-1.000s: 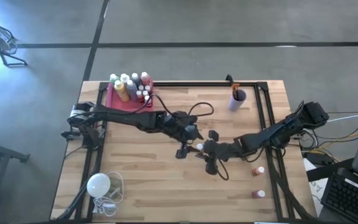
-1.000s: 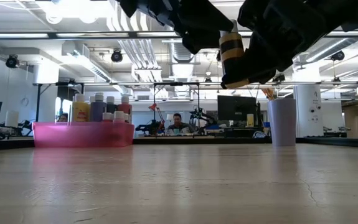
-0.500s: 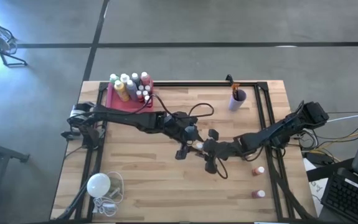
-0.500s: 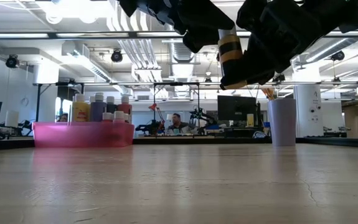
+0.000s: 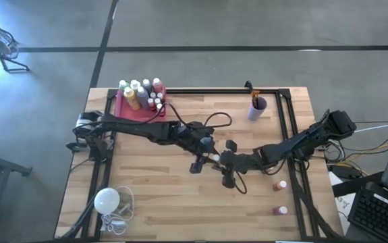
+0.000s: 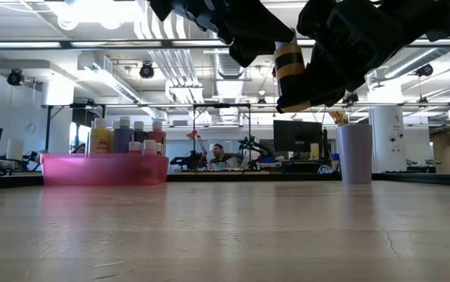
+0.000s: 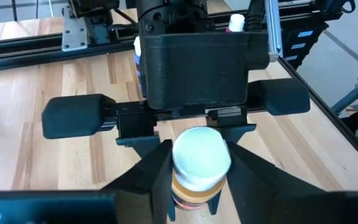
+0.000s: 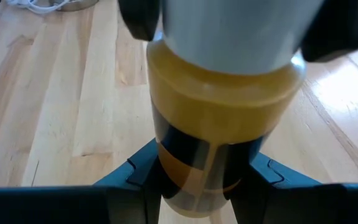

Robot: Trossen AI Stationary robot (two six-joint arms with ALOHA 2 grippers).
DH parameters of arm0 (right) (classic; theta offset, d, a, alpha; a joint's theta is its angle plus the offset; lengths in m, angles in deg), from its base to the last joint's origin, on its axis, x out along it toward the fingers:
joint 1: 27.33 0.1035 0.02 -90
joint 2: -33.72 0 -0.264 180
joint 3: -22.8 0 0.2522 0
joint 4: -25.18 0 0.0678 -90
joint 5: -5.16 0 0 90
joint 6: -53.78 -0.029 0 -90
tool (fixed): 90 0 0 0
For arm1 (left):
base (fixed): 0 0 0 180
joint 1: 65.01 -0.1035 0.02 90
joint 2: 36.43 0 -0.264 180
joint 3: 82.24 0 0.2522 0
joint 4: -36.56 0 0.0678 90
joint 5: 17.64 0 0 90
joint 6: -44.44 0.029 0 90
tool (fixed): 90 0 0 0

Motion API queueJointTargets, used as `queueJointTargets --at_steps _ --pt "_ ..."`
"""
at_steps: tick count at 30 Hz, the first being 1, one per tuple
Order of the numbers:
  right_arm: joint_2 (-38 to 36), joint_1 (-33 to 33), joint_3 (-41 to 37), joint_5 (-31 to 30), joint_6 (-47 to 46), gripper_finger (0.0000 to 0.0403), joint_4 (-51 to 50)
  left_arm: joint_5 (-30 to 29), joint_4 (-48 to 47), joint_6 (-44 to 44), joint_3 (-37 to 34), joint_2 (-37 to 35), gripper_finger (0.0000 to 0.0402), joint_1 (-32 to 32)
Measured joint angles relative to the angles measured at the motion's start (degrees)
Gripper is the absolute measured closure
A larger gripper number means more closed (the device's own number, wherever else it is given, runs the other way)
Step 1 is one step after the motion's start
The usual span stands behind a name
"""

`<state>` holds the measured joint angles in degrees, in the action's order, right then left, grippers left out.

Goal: Pick & Place Paint Supplies
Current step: Put the small yellow paint bottle into the pink bin

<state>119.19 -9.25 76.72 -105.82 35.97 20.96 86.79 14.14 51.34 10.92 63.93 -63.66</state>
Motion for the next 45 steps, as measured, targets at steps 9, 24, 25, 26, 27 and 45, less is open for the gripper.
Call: queueJointTargets --at_steps 9,24,25,26,27,45 --pt "0.0 0.0 0.0 0.02 0.21 0.027 0.0 -0.04 -0.25 0.1 0.0 0.0 0.0274 0.0" --pt "0.02 -0.04 -0.03 2.97 0.8 0.0168 -1.15 -1.94 -3.65 -0.27 -0.04 -0.7 0.0275 -0.09" --pt "0.02 -0.05 -0.02 2.98 -0.13 0.0159 -1.83 -3.07 -4.23 -0.27 -0.04 -1.04 0.0275 -0.05" --pt "0.02 -0.1 -0.02 2.97 -1.13 0.015 -2.77 -4.38 -5.14 -0.4 -0.04 -1.59 0.0275 -0.04" --pt "0.02 -0.2 -0.02 2.89 -1.93 0.0141 -3.98 -5.97 -6.4 -0.67 -0.04 -2.19 0.0275 -0.04" --pt "0.02 -0.85 -0.14 -6.05 -8.58 0.0073 -10.6 -42.45 -22.83 -14.33 -13.9 -21.34 0.0275 -0.31"
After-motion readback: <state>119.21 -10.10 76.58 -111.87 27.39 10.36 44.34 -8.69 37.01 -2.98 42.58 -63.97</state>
